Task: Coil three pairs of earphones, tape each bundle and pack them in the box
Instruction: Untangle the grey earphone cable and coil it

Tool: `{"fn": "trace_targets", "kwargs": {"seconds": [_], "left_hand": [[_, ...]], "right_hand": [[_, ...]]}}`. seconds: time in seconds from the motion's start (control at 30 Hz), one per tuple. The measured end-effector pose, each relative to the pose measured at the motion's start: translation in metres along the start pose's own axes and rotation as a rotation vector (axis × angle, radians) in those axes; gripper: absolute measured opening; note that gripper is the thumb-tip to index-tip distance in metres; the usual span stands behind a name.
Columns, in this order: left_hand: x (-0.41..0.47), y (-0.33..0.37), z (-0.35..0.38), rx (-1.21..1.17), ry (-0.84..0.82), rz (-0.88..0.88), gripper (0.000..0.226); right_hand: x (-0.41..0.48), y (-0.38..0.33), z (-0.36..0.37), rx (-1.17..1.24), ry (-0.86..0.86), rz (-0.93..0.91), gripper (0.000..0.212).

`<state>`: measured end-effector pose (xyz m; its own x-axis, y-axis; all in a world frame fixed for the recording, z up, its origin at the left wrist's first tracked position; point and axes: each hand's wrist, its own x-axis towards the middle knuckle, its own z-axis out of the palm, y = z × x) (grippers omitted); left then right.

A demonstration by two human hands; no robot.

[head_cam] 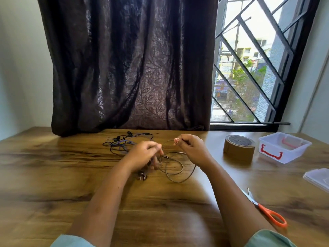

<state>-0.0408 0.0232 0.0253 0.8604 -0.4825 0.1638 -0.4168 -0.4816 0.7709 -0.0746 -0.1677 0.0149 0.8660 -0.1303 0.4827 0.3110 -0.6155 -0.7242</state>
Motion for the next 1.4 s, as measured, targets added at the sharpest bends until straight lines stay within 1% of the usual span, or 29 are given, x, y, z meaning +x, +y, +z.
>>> {"fn": "trace_targets", "kwargs": {"seconds": [0.03,0.07,0.13,0.2,0.27,0.3,0.37,0.43,0.47,0.53,0.63,0.7,0.73,0.77,0.83,0.9,0.93,0.97,1.0,1.07,1.1,1.17,1.2,1.23,1.27,1.3,1.33,1.37,1.4], "left_hand": [[-0.002,0.004,0.004,0.117,-0.019,0.023,0.030],[-0.003,0.005,0.007,0.289,0.014,0.036,0.031],[-0.004,0.005,0.006,0.570,0.189,0.052,0.033],[-0.003,0.004,0.002,0.633,0.412,0.116,0.036],[-0.003,0.005,-0.002,0.529,0.573,0.250,0.035],[-0.003,0.006,-0.001,0.455,0.570,0.309,0.032],[0.000,0.007,0.006,0.318,0.390,0.368,0.028],[0.002,0.005,0.014,0.179,0.212,0.362,0.023],[0.003,0.003,0.015,0.130,0.179,0.352,0.023],[0.004,-0.001,0.010,0.090,0.239,0.327,0.027],[0.008,-0.014,-0.008,0.043,0.474,0.225,0.027],[0.008,-0.018,-0.015,-0.104,0.546,0.133,0.029],[0.007,-0.017,-0.018,-0.244,0.521,0.086,0.030],[0.006,-0.016,-0.020,-0.403,0.455,0.045,0.032],[0.001,-0.013,-0.025,-0.676,0.246,0.015,0.036],[-0.001,-0.011,-0.024,-0.785,0.060,0.043,0.033],[-0.001,-0.012,-0.021,-0.766,0.021,0.059,0.027],[0.000,-0.011,-0.015,-0.710,0.022,0.076,0.021],[0.001,-0.008,-0.007,-0.652,0.042,0.096,0.020],[0.004,-0.002,0.011,-0.583,0.069,0.139,0.032],[0.004,0.001,0.020,-0.593,0.058,0.155,0.042],[0.003,0.008,0.033,-0.684,-0.020,0.163,0.057],[0.002,0.010,0.037,-0.697,-0.060,0.160,0.058],[0.002,0.012,0.040,-0.662,-0.084,0.159,0.051],[0.002,0.013,0.041,-0.611,-0.083,0.160,0.038],[0.002,0.013,0.041,-0.580,-0.056,0.151,0.023],[0.003,0.012,0.039,-0.573,-0.008,0.136,0.014],[0.004,0.010,0.036,-0.553,0.052,0.134,0.013],[0.005,0.006,0.031,-0.459,0.128,0.164,0.014]], "right_hand": [[0.001,0.000,0.000,-0.014,0.008,-0.025,0.021],[0.001,-0.001,0.001,-0.026,0.013,-0.052,0.020],[0.000,-0.002,0.002,-0.049,0.008,-0.104,0.019],[0.000,-0.003,0.004,-0.097,-0.025,-0.164,0.025],[0.001,-0.005,0.008,-0.127,-0.063,-0.205,0.030],[0.001,-0.007,0.010,-0.129,-0.074,-0.220,0.030],[0.001,-0.011,0.013,-0.134,-0.078,-0.266,0.032],[0.001,-0.013,0.013,-0.183,-0.078,-0.306,0.027],[0.002,-0.012,0.012,-0.227,-0.066,-0.325,0.023],[0.005,-0.005,0.005,-0.298,0.005,-0.344,0.019],[0.005,0.010,-0.009,-0.353,0.122,-0.309,0.016],[0.003,0.015,-0.011,-0.411,0.147,-0.278,0.018],[0.002,0.016,-0.011,-0.430,0.151,-0.263,0.018],[0.002,0.017,-0.010,-0.436,0.159,-0.250,0.019],[0.002,0.019,-0.011,-0.399,0.193,-0.247,0.019],[0.003,0.018,-0.011,-0.319,0.218,-0.287,0.019],[0.003,0.015,-0.009,-0.276,0.207,-0.313,0.019],[0.003,0.010,-0.005,-0.242,0.182,-0.336,0.018],[0.003,0.006,0.000,-0.214,0.148,-0.358,0.018],[0.003,-0.003,0.013,-0.200,0.110,-0.389,0.017],[0.003,-0.007,0.019,-0.217,0.132,-0.400,0.016],[0.001,-0.015,0.026,-0.210,0.180,-0.377,0.018],[0.000,-0.019,0.026,-0.169,0.164,-0.346,0.019],[0.000,-0.022,0.026,-0.128,0.122,-0.319,0.019],[0.000,-0.024,0.025,-0.104,0.082,-0.300,0.020],[0.000,-0.023,0.024,-0.100,0.054,-0.297,0.022],[0.001,-0.022,0.022,-0.085,0.042,-0.301,0.024],[0.004,-0.019,0.020,-0.057,0.050,-0.301,0.025],[0.006,-0.016,0.018,-0.021,0.081,-0.298,0.024]]}}
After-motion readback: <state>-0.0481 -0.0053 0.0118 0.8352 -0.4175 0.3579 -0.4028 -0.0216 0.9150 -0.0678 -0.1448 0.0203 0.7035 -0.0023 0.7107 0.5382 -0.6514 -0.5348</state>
